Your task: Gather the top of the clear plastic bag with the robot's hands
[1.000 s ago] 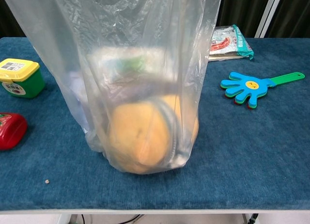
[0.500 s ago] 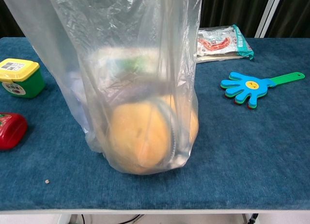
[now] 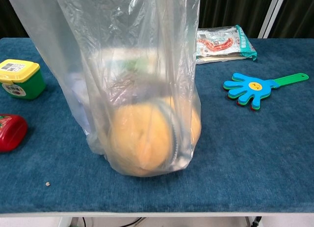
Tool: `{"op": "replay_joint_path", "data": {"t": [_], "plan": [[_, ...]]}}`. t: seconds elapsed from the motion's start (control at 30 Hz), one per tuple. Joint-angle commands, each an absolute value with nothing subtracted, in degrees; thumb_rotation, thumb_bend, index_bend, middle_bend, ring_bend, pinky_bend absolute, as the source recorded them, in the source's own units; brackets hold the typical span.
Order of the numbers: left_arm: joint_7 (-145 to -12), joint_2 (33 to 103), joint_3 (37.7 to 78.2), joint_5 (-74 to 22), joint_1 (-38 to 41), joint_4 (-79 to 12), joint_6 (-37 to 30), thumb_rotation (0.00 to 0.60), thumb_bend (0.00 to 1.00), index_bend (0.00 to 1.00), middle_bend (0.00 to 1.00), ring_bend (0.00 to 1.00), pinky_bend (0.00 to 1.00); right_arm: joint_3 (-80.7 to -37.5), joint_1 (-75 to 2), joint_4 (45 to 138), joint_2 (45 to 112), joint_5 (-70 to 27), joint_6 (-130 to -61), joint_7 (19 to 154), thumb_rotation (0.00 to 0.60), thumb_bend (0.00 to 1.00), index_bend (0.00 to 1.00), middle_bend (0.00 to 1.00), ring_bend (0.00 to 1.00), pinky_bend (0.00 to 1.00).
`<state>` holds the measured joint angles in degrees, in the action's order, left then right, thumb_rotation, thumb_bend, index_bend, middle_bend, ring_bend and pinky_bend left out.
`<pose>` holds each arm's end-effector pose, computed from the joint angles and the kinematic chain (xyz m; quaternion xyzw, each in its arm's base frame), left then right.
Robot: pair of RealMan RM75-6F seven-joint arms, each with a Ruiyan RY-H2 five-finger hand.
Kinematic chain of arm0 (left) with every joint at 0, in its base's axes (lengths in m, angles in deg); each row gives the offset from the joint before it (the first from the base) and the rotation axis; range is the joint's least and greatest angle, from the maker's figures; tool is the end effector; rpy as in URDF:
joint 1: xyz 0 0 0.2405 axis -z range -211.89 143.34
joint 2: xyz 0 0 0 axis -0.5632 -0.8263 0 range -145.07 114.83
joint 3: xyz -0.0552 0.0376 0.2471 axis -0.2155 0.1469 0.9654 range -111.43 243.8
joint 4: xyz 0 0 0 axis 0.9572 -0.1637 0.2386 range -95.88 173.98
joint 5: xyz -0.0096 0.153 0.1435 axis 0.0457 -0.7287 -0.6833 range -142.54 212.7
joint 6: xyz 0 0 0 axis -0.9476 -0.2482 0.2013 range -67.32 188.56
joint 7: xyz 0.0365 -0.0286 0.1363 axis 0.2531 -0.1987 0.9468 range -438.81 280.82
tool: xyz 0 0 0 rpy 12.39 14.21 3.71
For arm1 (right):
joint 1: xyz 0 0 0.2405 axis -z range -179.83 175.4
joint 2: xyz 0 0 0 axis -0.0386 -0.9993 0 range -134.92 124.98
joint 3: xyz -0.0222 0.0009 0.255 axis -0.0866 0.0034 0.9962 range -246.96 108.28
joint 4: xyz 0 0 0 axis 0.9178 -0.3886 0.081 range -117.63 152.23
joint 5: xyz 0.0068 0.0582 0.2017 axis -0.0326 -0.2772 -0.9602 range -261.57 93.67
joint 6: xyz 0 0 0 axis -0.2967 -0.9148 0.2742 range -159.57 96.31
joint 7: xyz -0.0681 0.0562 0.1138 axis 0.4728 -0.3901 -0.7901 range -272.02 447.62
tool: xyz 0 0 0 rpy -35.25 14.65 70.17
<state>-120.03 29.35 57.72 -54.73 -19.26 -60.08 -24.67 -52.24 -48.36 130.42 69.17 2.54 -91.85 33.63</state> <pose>-0.2394 0.2445 0.2613 -0.5445 -0.4287 -0.5999 0.3997 -0.0006 -0.2838 0.0765 -0.5025 0.6039 -0.6065 0.1226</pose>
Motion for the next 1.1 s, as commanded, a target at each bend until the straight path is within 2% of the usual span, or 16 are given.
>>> {"op": "replay_joint_path", "data": {"t": [0.03,0.53,0.87,0.93,1.0,1.1], "plan": [[-120.1,29.4,57.7,-54.7,-19.2,-60.0,-24.5,0.600,0.24,0.13,0.18,0.13,0.26,-52.3,-48.7,130.0,69.3,2.7,-91.5,33.8,0.600,0.22,0.00,0.07,0.00,0.00],[-120.2,29.3,57.9,-54.8,-19.8,-59.9,-25.2,0.600,0.24,0.13,0.18,0.13,0.26,-51.9,-49.5,131.6,67.6,5.2,-92.2,24.7,0.600,0.22,0.00,0.14,0.00,0.07],[-118.1,29.5,57.9,-55.1,-20.4,-59.4,-26.5,0.600,0.24,0.13,0.18,0.13,0.26,-52.0,-48.5,132.1,66.3,5.7,-94.4,18.7,0.600,0.22,0.07,0.21,0.06,0.14],[-113.9,30.4,57.3,-55.0,-20.6,-58.4,-28.0,0.600,0.22,0.12,0.18,0.13,0.26,-52.6,-48.2,132.2,65.9,6.7,-94.9,18.7,0.600,0.22,0.07,0.21,0.06,0.14],[-109.1,32.0,56.7,-55.6,-20.8,-57.5,-30.1,0.600,0.15,0.10,0.17,0.13,0.26,-53.1,-48.0,132.2,65.7,7.5,-95.2,19.1,0.600,0.22,0.07,0.21,0.06,0.14],[-102.7,35.4,55.4,-56.9,-20.5,-57.4,-33.8,0.600,0.10,0.08,0.16,0.13,0.26,-54.0,-47.6,132.6,65.3,8.4,-95.9,19.1,0.600,0.22,0.07,0.20,0.06,0.14]]}}
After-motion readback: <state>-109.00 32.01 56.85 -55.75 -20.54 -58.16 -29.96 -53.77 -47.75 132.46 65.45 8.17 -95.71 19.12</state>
